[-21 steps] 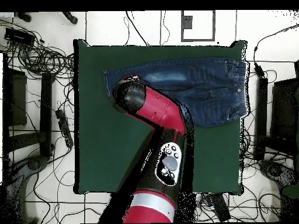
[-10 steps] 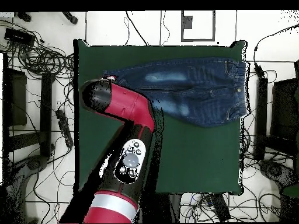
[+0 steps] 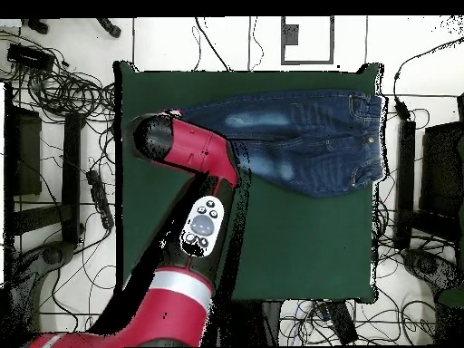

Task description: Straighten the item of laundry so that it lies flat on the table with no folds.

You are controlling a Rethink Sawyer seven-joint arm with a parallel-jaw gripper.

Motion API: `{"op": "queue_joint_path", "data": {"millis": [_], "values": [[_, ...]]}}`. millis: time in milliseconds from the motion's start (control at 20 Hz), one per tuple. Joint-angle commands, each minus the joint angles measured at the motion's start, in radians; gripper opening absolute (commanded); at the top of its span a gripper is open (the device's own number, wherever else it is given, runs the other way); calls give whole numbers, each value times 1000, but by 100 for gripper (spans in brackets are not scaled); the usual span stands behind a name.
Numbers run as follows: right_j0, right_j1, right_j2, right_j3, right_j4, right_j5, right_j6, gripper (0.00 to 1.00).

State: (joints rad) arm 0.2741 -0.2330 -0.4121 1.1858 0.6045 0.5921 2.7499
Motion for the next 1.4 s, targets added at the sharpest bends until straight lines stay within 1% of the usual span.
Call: {"op": "queue_joint_path", "data": {"millis": [50,300,450,650,800,1250,1400], "values": [[-66,107,91,-1,9,1,155,100],[-128,94,134,37,-16,-37,56,100],[-134,93,136,53,-25,-42,52,100],[-78,71,86,73,-29,-7,123,100],[-66,41,86,99,-25,1,133,100],[19,64,5,53,-6,40,239,100],[30,49,8,54,5,54,245,100]]}}
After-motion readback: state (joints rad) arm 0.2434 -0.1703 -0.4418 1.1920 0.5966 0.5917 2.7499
